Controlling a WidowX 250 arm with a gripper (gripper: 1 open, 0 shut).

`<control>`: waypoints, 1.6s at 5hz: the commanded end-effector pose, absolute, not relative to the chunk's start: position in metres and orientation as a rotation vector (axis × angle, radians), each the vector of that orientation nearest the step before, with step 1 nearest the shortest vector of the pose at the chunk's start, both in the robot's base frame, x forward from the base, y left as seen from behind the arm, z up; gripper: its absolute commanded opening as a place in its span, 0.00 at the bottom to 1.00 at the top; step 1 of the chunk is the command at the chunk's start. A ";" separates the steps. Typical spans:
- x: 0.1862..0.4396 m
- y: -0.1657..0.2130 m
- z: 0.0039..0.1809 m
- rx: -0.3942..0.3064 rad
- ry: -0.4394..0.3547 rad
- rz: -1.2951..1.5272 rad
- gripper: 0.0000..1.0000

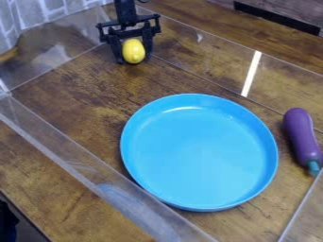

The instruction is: Put the lemon on the blue tray

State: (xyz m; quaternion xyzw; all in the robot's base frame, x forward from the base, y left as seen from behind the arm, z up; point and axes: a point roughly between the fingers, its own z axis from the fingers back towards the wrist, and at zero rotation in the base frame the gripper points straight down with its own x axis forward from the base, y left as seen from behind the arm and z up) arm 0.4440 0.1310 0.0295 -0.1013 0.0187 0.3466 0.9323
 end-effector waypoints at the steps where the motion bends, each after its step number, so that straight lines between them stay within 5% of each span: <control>1: 0.444 0.117 0.046 -0.201 0.005 0.668 0.00; 4: 0.424 0.097 0.061 -0.186 -0.020 0.701 0.00; 6: 0.407 0.109 0.086 -0.170 -0.045 0.672 0.00; 7: 0.394 0.108 0.121 -0.162 -0.097 0.640 0.00; 8: 0.384 0.081 0.136 -0.165 -0.118 0.535 0.00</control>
